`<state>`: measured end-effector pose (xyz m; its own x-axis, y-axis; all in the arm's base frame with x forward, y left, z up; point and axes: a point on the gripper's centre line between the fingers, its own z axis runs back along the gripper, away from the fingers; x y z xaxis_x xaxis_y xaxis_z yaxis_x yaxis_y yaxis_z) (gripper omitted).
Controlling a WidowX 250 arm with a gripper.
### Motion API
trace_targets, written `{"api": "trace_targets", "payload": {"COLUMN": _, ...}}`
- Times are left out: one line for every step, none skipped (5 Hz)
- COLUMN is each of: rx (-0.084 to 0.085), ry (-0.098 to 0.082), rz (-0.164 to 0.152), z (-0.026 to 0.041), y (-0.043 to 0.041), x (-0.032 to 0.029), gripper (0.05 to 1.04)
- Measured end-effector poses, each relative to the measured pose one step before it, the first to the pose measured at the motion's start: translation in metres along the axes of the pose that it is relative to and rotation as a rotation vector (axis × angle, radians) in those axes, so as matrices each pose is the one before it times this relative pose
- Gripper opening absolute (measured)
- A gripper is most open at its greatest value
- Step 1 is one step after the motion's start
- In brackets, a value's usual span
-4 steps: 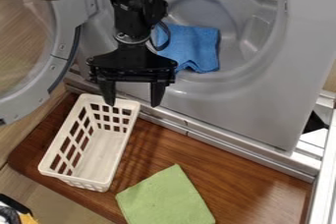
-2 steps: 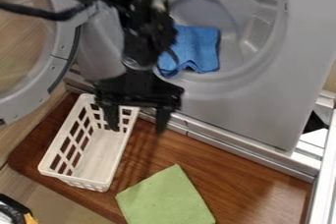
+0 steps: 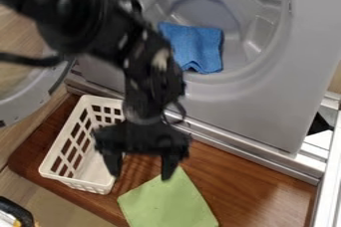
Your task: Move the green cloth to the right side of the table
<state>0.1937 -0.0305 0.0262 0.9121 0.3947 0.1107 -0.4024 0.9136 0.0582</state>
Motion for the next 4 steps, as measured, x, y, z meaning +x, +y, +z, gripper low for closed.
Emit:
{"api": "trace_targets", "payload": {"rx": -0.0522, "ry": -0.0023, "rz": -0.026, "z": -0.01785, "y": -0.0096, "x": -0.01142, "gripper": 0.999}}
{"api": "trace_targets", "payload": {"rx": -0.003, "ry": -0.0121, "rz": -0.0128, "z": -0.0195, "y": -0.00713, "x": -0.00506, "gripper": 0.999}}
{"api": "trace_targets", "payload": {"rx": -0.0131, "ry": -0.009, "rz": 0.0, "z": -0.01898, "y": -0.00489, "x": -0.00038, "gripper": 0.999}}
{"api": "trace_targets", "payload": {"rx": 0.0194, "ry": -0.0187, "rz": 0.0166, "z": -0.01679, "y": -0.0009, "x": 0.00023, "gripper": 0.999}}
